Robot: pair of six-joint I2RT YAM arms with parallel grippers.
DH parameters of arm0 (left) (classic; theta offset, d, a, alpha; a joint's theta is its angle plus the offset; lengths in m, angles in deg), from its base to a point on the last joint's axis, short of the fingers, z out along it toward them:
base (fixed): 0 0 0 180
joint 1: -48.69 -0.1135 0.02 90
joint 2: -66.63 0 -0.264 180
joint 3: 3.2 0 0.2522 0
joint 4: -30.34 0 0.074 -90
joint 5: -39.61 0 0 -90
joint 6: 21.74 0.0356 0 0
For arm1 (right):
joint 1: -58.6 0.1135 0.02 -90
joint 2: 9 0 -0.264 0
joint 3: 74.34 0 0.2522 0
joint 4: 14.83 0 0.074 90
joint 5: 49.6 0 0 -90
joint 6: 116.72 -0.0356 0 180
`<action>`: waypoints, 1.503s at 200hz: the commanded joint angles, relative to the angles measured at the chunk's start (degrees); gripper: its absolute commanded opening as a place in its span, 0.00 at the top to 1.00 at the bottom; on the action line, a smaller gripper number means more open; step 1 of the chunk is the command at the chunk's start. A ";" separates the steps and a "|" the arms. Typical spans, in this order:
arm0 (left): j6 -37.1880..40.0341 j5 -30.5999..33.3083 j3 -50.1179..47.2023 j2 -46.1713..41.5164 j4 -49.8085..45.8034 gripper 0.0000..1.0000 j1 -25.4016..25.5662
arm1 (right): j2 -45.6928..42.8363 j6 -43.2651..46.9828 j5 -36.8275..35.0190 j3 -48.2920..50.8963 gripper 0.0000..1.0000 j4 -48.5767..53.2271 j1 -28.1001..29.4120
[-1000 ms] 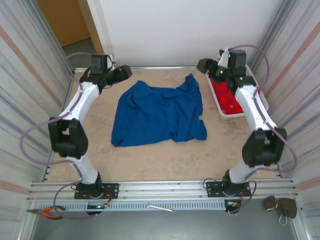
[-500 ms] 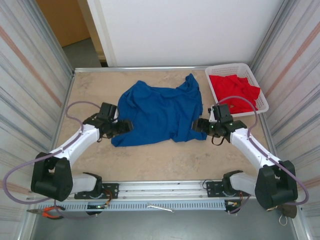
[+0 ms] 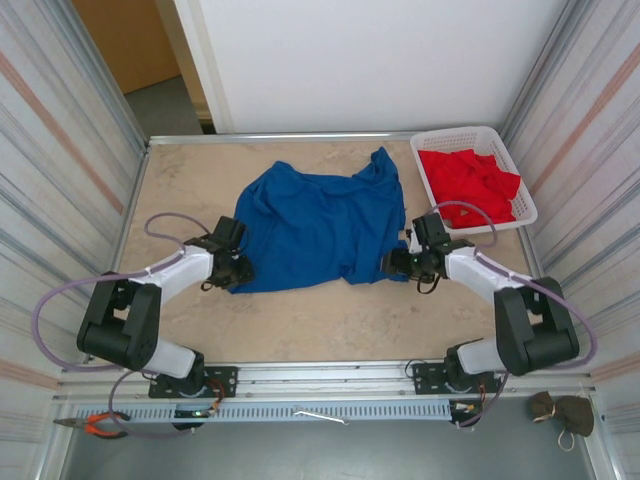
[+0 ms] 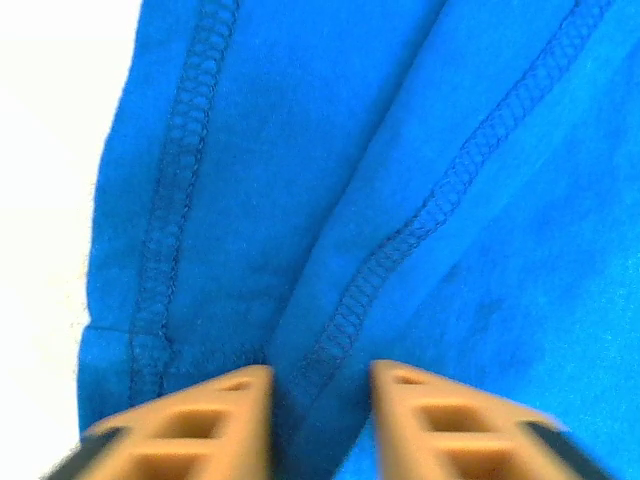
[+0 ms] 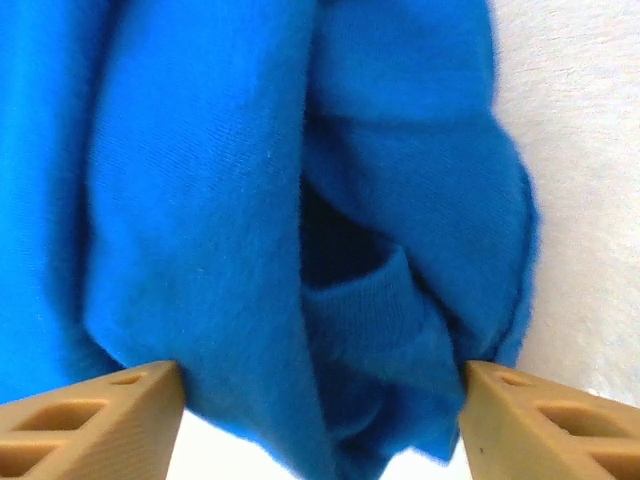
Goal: Fold the inside-out t-shirt
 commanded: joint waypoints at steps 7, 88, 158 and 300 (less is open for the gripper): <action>2.38 0.84 0.23 -0.87 1.51 1.00 -0.21 | 1.80 1.31 4.87 -2.17 0.94 -0.52 0.37; -3.88 -13.59 5.28 -28.87 -5.38 1.00 -7.92 | -28.30 -8.58 20.89 -13.30 1.00 14.99 -7.80; -6.69 -19.89 12.34 -9.27 5.34 1.00 -17.10 | 2.83 -11.94 24.33 -27.81 0.59 2.22 -18.92; -1.77 -22.34 20.94 9.42 6.28 1.00 -17.82 | -17.30 -10.16 -6.41 0.84 0.29 13.75 -2.69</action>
